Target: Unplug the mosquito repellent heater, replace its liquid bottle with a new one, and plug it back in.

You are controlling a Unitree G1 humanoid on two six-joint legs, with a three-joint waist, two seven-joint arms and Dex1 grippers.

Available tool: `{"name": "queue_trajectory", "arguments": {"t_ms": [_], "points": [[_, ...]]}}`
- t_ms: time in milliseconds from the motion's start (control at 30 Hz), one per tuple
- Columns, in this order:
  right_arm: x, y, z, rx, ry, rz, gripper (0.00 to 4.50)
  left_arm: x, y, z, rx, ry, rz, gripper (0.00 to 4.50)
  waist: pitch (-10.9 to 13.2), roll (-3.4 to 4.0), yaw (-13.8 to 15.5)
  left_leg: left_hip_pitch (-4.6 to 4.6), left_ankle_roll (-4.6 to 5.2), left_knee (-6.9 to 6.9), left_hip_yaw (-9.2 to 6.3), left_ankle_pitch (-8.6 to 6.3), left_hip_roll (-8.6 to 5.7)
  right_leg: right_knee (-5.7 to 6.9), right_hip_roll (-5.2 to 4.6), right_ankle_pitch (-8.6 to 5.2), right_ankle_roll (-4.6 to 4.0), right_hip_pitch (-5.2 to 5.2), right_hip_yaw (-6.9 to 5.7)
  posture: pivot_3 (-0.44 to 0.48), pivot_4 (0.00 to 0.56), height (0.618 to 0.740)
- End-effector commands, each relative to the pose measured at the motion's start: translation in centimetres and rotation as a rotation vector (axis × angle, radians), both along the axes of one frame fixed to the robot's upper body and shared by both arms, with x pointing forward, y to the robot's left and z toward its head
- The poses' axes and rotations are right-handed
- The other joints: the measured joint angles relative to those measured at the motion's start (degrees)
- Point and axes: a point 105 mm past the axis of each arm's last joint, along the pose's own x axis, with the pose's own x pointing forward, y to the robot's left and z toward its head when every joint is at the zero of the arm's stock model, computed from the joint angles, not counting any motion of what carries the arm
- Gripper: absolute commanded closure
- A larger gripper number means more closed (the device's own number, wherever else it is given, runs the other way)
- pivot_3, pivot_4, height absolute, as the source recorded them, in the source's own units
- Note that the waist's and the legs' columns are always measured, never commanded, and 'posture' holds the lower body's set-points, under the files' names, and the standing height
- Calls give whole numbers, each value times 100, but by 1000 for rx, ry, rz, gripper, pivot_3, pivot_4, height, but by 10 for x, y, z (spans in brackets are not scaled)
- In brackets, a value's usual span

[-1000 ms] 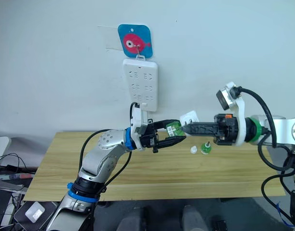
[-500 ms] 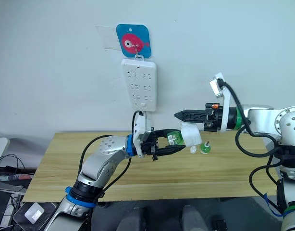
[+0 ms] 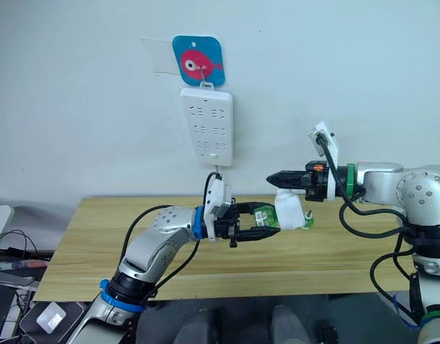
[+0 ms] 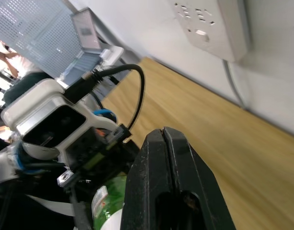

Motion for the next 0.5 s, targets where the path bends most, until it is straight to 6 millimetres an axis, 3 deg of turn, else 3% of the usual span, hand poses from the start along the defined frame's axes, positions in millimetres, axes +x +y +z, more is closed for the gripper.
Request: {"name": "queue_trajectory", "arguments": {"t_ms": [33,100,200,500], "points": [[-37,-10,35,146,69,201,4487,-6,5,30,-99,-109,-17,2231,2,3,12,0,0,0,1,0,0,0,-1,0,0,0,1,-115,169,740],[-49,-16,48,191,102,255,4487,-6,8,28,-96,-103,-9,2231,3,4,15,0,0,-2,1,0,0,-4,-4,0,0,2,-1,-118,168,740],[-42,-24,46,144,76,166,3869,-5,11,26,-94,-99,-4,2231,2,4,-2,3,1,-1,2,0,-1,-3,-2,0,-1,5,0,-133,167,740],[-19,-47,41,191,78,-20,721,1,16,31,-128,-170,26,2231,2,4,-30,5,1,0,22,-1,-1,-1,0,0,0,1,10,-155,165,740]]}}
